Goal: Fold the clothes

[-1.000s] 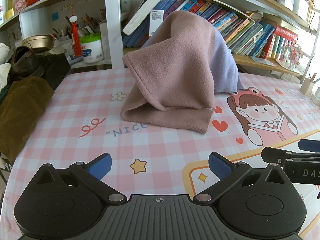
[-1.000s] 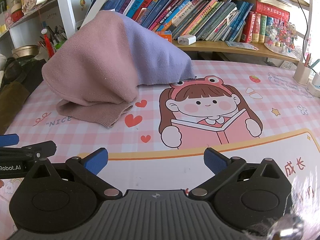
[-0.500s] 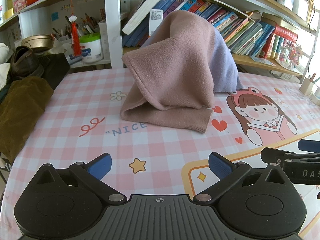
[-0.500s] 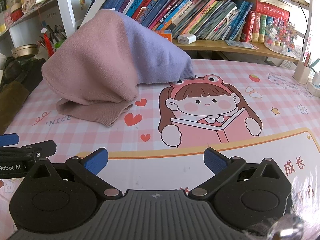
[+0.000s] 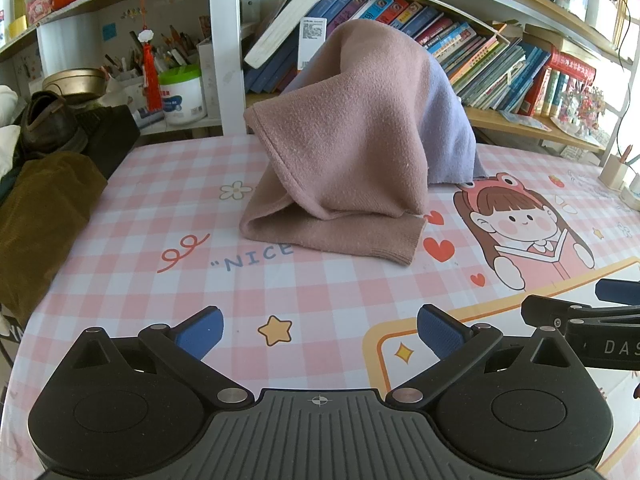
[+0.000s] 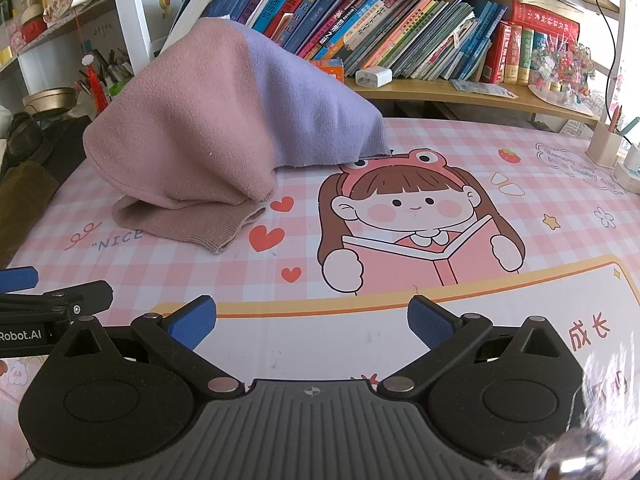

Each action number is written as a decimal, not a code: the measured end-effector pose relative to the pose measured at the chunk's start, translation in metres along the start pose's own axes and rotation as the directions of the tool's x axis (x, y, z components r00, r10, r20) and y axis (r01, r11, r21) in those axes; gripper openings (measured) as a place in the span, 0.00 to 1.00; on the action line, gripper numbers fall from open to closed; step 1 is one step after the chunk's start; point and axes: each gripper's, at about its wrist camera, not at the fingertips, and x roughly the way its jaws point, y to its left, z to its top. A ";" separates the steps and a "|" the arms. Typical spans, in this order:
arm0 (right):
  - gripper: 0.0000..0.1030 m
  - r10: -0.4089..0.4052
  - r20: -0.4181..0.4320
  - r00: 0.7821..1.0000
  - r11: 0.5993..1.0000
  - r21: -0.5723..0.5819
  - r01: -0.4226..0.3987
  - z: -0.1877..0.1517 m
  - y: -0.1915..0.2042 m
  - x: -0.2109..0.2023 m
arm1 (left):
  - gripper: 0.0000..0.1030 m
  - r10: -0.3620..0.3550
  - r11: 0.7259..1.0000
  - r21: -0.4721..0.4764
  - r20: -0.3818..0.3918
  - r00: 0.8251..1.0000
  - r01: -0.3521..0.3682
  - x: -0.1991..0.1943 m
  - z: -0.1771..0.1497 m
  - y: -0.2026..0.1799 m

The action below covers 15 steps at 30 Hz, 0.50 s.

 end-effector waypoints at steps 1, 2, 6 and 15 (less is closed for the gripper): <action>1.00 0.000 0.000 1.000 1.000 0.000 0.000 0.000 0.000 0.000 | 1.00 0.000 1.000 0.000 0.000 1.000 0.000 0.000 0.000 0.000; 1.00 0.000 0.000 1.000 1.000 0.000 0.000 0.000 0.000 0.000 | 1.00 0.000 1.000 0.000 0.000 1.000 0.000 0.000 0.000 0.000; 1.00 0.000 0.000 1.000 1.000 0.001 0.000 0.000 0.000 0.000 | 1.00 0.000 1.000 0.000 0.001 1.000 0.000 0.000 -0.001 0.000; 1.00 -0.001 0.001 1.000 1.000 0.005 0.001 -0.002 -0.001 -0.001 | 1.00 -0.001 1.000 0.001 0.000 1.000 0.001 -0.001 -0.001 0.000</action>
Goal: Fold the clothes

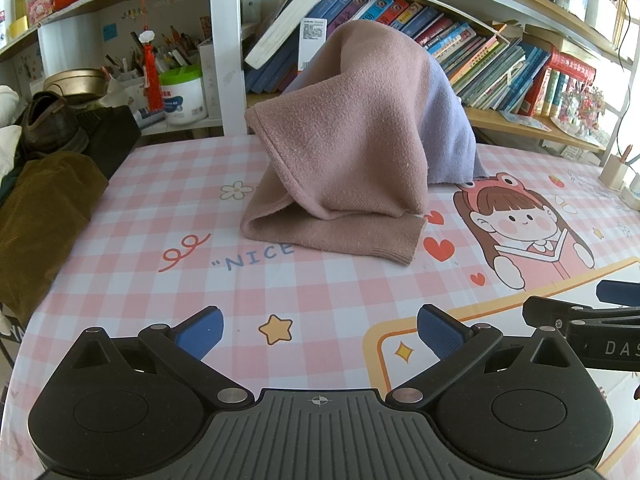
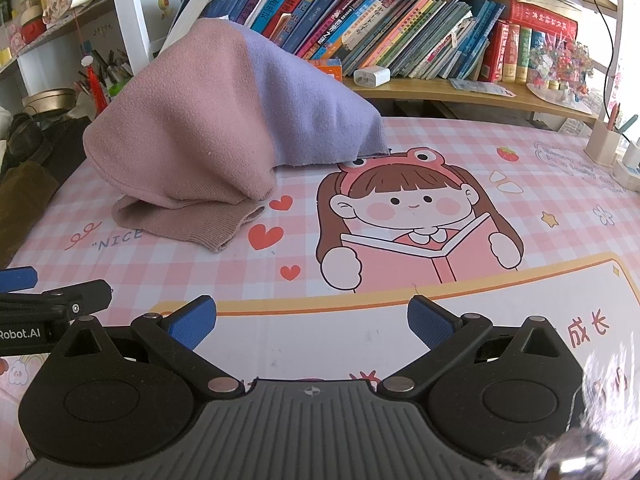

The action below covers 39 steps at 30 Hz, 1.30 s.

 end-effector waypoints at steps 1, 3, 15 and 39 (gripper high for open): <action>1.00 0.000 0.000 1.000 1.000 0.001 0.000 0.000 0.000 0.000 | 1.00 0.000 1.000 0.000 0.000 1.000 0.000 0.000 0.000 0.000; 1.00 0.000 -0.001 1.000 1.000 0.001 0.000 0.000 0.000 -0.001 | 1.00 0.001 1.000 0.000 -0.001 1.000 -0.001 0.000 0.000 0.000; 1.00 -0.002 -0.003 1.000 1.000 0.001 0.002 0.000 -0.001 0.000 | 1.00 0.005 1.000 0.000 -0.003 1.000 -0.005 0.000 0.000 -0.001; 1.00 -0.006 -0.015 1.000 1.000 0.003 0.006 0.000 0.000 0.003 | 1.00 -0.002 1.000 0.004 0.000 1.000 0.002 0.001 0.000 0.000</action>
